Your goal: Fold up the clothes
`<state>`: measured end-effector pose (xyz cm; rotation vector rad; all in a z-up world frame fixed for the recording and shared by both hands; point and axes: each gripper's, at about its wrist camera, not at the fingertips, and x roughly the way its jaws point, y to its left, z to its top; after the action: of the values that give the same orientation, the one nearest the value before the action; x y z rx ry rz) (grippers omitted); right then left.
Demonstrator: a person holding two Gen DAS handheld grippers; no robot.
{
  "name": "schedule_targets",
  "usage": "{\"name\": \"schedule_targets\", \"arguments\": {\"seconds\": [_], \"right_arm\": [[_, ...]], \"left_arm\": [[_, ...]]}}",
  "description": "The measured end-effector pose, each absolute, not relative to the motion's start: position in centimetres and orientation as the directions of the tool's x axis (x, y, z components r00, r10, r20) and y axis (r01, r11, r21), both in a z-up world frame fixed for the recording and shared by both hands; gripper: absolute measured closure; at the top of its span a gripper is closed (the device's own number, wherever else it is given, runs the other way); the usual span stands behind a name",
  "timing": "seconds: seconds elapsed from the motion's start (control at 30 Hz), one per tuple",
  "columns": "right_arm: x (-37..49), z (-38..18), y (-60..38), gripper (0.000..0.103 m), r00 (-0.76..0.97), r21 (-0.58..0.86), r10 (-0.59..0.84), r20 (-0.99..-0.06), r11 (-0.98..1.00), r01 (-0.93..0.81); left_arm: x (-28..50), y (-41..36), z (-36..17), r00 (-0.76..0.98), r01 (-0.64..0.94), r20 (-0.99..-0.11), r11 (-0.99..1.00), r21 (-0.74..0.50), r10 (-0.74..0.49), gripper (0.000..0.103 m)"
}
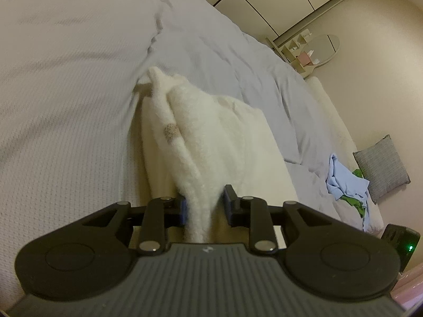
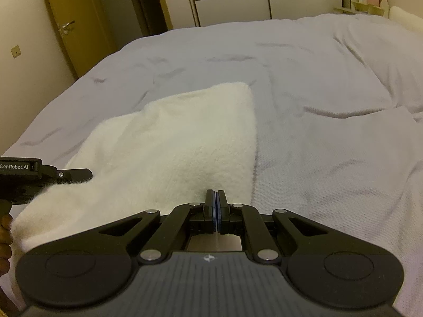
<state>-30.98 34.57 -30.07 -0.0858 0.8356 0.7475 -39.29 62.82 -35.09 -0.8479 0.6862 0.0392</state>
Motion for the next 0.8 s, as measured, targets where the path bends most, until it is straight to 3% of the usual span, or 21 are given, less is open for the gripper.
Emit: {"name": "schedule_targets", "arguments": {"seconds": [0.13,0.3,0.43,0.57,0.8], "right_arm": [[-30.6,-30.4,33.9,0.094,0.423,0.254,0.595,-0.684,0.738,-0.626],[-30.2,-30.8,31.9,0.093,0.405,0.359,0.646,-0.647,0.726,-0.586],[-30.2,-30.9,31.2,0.093,0.4,0.396,0.664,-0.632,0.721,-0.569],[-31.0,-30.7,32.2,0.093,0.414,0.337,0.646,-0.642,0.722,-0.604],[-31.0,-30.8,31.8,0.093,0.41,0.325,0.649,-0.64,0.713,-0.621]], "left_arm": [[-38.8,62.5,-34.0,0.783,-0.265,-0.58,0.725,-0.636,-0.223,0.082],[-38.4,61.7,-31.0,0.831,-0.11,-0.502,0.814,-0.571,-0.24,0.082],[-38.0,61.9,-33.2,0.781,-0.162,-0.59,0.848,-0.505,-0.203,0.082],[-39.5,63.0,-34.8,0.805,-0.191,-0.546,0.769,-0.61,-0.233,0.082],[-39.0,62.0,-33.8,0.776,-0.25,-0.607,0.8,-0.545,-0.171,0.076]]}}
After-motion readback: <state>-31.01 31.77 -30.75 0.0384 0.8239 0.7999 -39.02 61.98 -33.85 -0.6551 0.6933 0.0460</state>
